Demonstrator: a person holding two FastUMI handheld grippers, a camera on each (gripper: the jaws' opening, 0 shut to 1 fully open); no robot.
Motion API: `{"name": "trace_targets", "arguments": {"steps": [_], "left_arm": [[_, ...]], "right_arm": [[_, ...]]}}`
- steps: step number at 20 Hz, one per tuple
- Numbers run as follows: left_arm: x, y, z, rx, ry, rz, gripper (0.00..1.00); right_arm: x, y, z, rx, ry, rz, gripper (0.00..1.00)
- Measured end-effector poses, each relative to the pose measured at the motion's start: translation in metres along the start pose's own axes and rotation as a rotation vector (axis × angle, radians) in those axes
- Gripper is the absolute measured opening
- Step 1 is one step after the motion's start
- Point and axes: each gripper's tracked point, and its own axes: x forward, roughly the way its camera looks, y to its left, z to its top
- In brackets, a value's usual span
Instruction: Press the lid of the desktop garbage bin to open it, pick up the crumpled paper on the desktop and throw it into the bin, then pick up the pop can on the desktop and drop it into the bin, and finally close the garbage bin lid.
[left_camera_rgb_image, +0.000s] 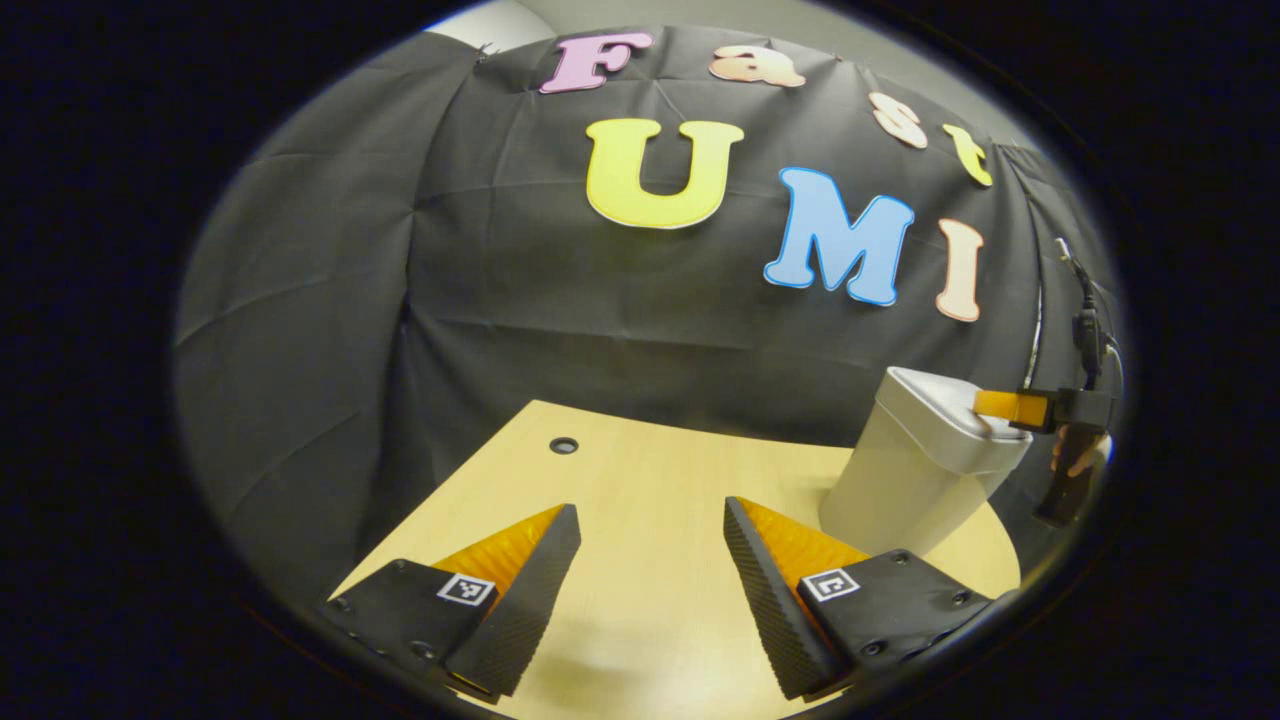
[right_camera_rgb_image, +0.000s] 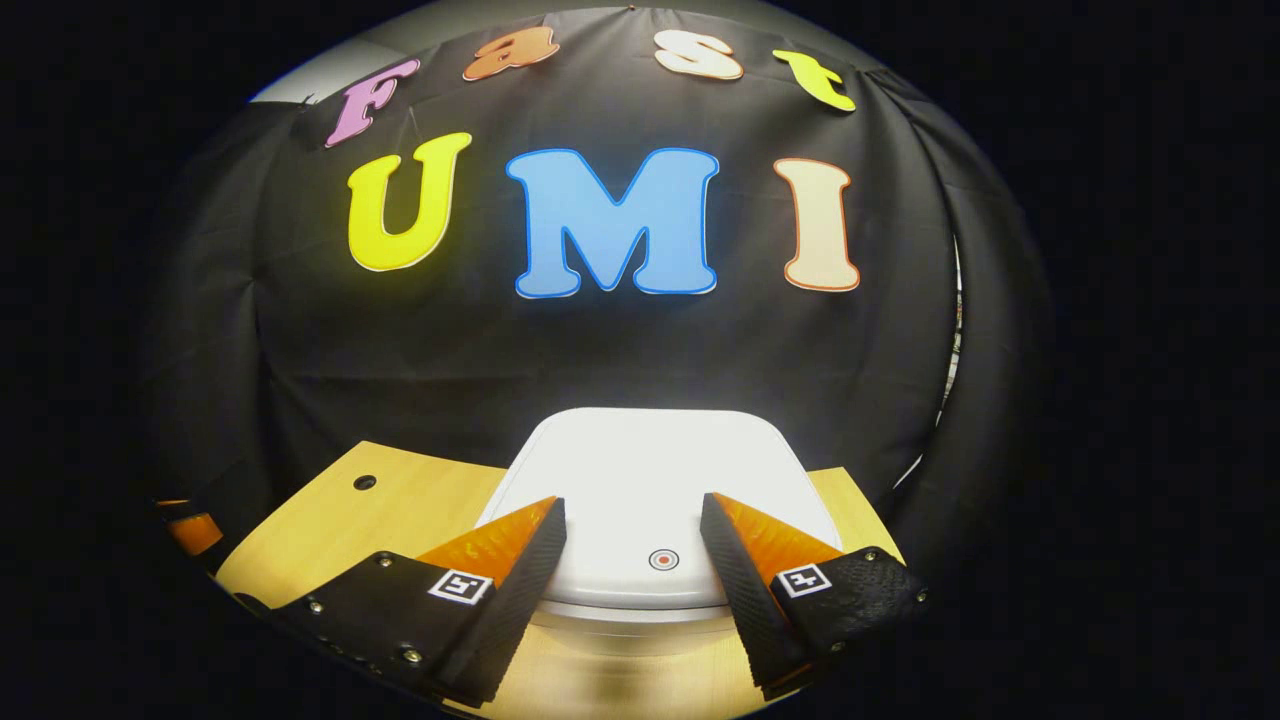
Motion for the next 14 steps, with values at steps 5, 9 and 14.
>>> {"name": "trace_targets", "arguments": {"steps": [5, 9, 14], "left_arm": [[0.006, -0.004, -0.002, 0.003, 0.01, -0.006, 0.96], [0.009, -0.006, -0.006, 0.0, 0.016, -0.009, 1.0], [0.016, -0.007, -0.009, 0.0, 0.025, -0.012, 0.96]], "right_arm": [[0.002, 0.001, 0.0, 0.001, -0.012, -0.003, 0.88], [0.003, 0.0, -0.001, 0.0, -0.027, -0.021, 0.88], [0.004, 0.0, -0.001, -0.002, -0.051, -0.03, 0.91]]}}
